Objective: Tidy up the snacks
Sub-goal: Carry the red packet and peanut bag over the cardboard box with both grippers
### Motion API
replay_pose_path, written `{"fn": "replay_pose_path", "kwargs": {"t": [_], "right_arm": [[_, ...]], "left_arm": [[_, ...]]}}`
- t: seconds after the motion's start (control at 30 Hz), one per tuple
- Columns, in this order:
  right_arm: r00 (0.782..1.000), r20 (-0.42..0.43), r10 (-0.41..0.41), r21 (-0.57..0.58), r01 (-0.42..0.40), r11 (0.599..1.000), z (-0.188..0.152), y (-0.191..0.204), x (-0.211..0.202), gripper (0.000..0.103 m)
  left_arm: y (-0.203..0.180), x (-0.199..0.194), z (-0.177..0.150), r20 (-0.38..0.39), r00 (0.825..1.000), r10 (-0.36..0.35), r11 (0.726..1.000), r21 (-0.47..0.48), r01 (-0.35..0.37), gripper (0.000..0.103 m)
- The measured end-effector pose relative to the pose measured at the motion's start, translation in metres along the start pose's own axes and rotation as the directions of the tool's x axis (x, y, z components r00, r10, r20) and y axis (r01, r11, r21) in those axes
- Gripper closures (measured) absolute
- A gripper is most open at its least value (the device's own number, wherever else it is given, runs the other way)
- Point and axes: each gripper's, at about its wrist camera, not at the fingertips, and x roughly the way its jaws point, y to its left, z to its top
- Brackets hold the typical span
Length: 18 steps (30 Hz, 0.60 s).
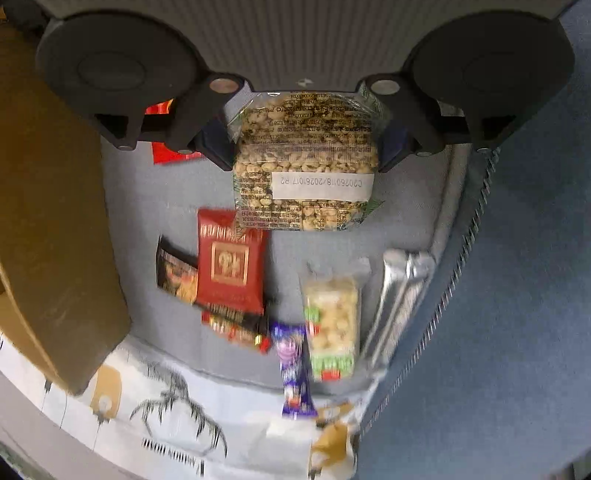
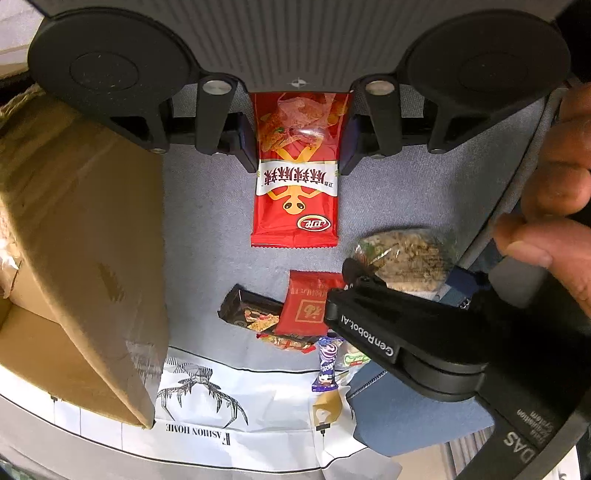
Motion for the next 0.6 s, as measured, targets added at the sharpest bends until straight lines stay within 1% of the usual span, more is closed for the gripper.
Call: {"fn": "replay_pose_path", "kwargs": {"t": [0.03, 0.07, 0.13, 0.27, 0.37, 0.57, 0.6], "right_arm": [[1.0, -0.004, -0.001, 0.002, 0.001, 1.0, 0.0, 0.0, 0.001, 0.054], [1.0, -0.005, -0.002, 0.002, 0.002, 1.0, 0.0, 0.0, 0.002, 0.054], [1.0, -0.005, -0.003, 0.002, 0.003, 1.0, 0.002, 0.001, 0.003, 0.054], [1.0, -0.003, -0.017, 0.013, 0.017, 1.0, 0.003, -0.001, 0.004, 0.054], [1.0, 0.0, -0.016, 0.016, 0.016, 1.0, 0.003, 0.0, 0.004, 0.054], [0.999, 0.006, -0.043, 0.007, 0.043, 0.999, 0.0, 0.001, 0.0, 0.055], [0.999, 0.006, -0.033, 0.014, 0.033, 0.999, 0.0, -0.001, -0.001, 0.055]], "left_arm": [[-0.001, 0.003, -0.001, -0.019, 1.0, -0.001, 1.0, 0.006, 0.001, 0.018], [-0.003, 0.003, -0.002, -0.021, 1.0, 0.003, 1.0, 0.02, -0.003, 0.017], [-0.005, 0.002, -0.003, -0.013, 1.0, 0.005, 0.999, 0.04, -0.005, 0.017], [-0.006, 0.003, -0.004, -0.008, 1.0, 0.007, 0.999, 0.042, -0.007, 0.018], [-0.007, 0.0, -0.003, 0.01, 1.0, 0.006, 0.999, 0.046, -0.007, 0.018], [-0.009, -0.011, -0.002, 0.062, 0.998, -0.014, 0.999, 0.044, 0.011, 0.018], [-0.01, -0.014, -0.002, 0.076, 0.997, -0.018, 0.999, 0.042, 0.015, 0.018]]}}
